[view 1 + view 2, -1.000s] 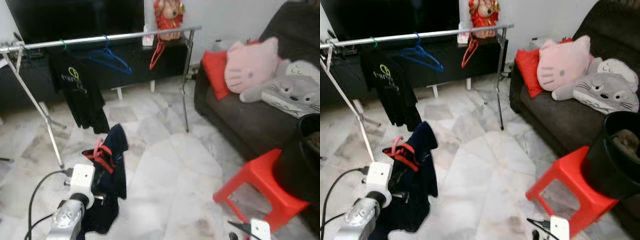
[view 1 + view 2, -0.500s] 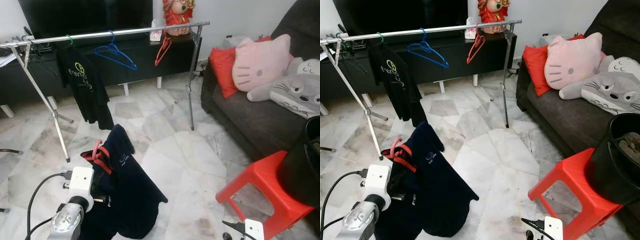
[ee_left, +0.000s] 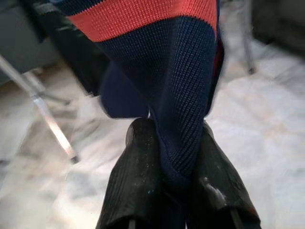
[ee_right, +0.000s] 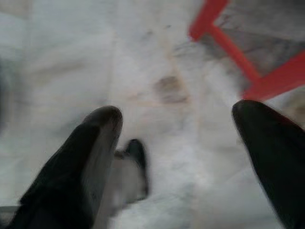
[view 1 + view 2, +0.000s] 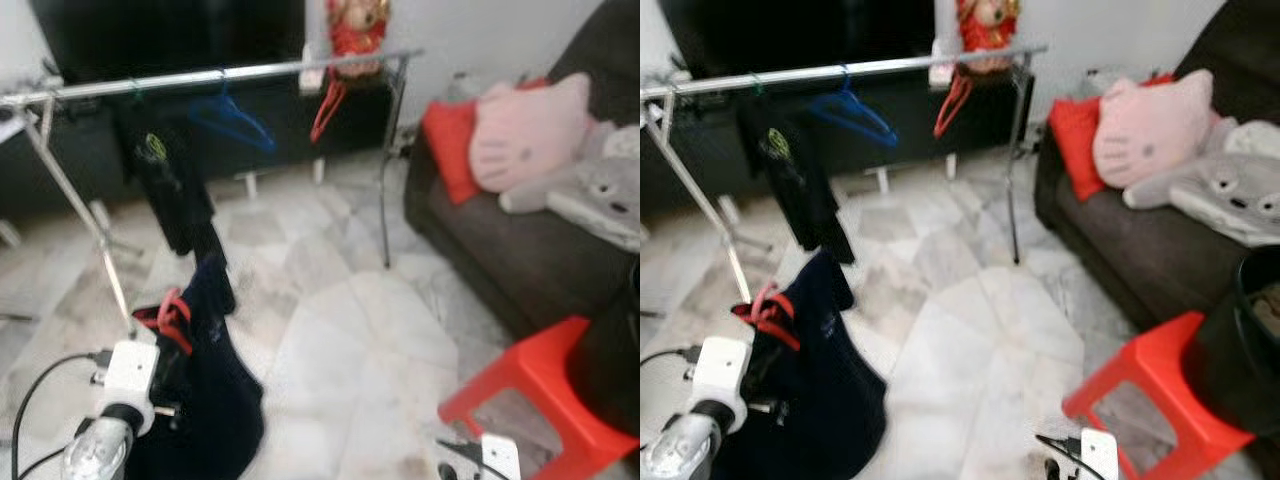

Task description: Hang hanger

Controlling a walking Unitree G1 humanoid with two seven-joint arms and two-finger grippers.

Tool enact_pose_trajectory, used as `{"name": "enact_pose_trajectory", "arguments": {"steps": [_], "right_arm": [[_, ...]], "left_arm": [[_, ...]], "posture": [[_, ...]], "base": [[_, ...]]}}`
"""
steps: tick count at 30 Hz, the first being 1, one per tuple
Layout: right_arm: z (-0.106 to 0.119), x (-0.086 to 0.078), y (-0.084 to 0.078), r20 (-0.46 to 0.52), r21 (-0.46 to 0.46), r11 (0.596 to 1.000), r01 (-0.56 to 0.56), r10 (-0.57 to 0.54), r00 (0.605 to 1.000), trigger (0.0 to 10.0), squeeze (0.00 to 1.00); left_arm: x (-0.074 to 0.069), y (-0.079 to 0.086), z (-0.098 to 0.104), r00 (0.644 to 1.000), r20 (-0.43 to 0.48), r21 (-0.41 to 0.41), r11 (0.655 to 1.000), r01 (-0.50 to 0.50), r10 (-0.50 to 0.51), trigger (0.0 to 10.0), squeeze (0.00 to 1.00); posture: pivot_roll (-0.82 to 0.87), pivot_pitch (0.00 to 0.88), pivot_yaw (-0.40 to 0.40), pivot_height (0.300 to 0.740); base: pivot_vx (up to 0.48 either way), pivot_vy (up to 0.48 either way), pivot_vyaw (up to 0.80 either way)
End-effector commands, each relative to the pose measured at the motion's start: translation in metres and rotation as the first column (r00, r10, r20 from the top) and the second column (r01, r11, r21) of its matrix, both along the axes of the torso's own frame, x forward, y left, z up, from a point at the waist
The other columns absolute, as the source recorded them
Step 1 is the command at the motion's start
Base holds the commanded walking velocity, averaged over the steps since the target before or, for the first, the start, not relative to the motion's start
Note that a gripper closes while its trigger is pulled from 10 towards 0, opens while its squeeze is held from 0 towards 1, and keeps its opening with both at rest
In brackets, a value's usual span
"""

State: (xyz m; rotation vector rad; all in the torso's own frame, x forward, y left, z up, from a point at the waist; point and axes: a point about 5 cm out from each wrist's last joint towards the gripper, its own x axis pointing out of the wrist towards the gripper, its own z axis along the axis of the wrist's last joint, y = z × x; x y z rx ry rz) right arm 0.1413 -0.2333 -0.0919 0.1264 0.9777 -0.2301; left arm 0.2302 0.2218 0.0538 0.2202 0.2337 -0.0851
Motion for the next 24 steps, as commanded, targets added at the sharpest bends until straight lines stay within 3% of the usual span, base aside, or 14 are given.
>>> {"name": "enact_pose_trajectory", "arguments": {"steps": [1,24], "right_arm": [[0.0011,0.0064,0.0051,0.016,0.012,1.000,0.000,0.000,1.000,10.0,0.00],[-0.0003,0.0051,0.0065,-0.013,-0.003,1.000,-0.003,0.003,1.000,10.0,0.00]], "left_arm": [[0.0029,0.0037,0.0102,0.999,0.041,0.032,0.999,0.003,-0.004,10.0,0.00],[0.0021,-0.0038,0.0080,1.000,0.021,0.014,1.000,0.020,-0.021,10.0,0.00]], "posture": [[-0.12,0.000,-0.023,0.740],[-0.12,0.000,-0.014,0.740]], "base": [[0.356,0.000,0.00],[0.367,0.000,0.00]]}}
